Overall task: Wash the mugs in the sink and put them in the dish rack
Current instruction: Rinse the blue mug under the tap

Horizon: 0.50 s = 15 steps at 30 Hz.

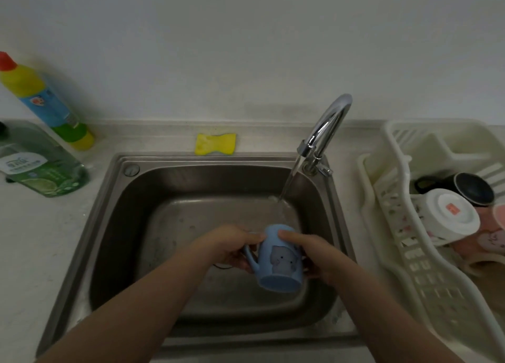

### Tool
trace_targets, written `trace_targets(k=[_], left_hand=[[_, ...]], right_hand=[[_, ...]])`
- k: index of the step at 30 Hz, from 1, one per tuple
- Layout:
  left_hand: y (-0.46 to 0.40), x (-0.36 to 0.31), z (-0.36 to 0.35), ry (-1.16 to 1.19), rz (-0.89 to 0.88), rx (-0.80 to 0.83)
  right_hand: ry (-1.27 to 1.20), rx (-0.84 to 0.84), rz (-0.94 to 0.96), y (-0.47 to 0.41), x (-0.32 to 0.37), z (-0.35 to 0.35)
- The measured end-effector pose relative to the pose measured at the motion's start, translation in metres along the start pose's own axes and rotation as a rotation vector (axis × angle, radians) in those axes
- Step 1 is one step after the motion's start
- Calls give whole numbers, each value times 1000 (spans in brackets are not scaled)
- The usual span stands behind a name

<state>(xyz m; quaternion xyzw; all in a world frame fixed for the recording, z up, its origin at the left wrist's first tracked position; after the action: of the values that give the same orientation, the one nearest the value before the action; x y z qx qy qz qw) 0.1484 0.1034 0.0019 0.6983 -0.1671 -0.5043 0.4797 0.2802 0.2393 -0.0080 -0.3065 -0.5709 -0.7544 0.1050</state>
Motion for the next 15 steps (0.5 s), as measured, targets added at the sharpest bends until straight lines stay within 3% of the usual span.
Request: trace_targets(k=[5, 10, 15], left_hand=[[4, -26, 5, 75, -233, -64], [10, -31, 11, -16, -315, -15], [12, -39, 28, 77, -427, -121]], right_hand=[[-47, -8, 187, 2, 36, 11], [-63, -6, 282, 8, 43, 15], [-86, -4, 388, 6, 72, 9]])
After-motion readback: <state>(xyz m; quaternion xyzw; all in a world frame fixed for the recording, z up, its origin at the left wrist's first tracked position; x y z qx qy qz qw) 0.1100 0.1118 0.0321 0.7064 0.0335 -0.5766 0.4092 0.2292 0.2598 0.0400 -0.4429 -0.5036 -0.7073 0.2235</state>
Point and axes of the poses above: each hand's wrist, its own y-axis away from the middle knuckle, its own z-axis out of the back of the hand, x = y × z, the point moved 2 cm from there along -y, towards the middle knuckle, and after that the axes turned 6 degrees about y, right-handed, at the moved point
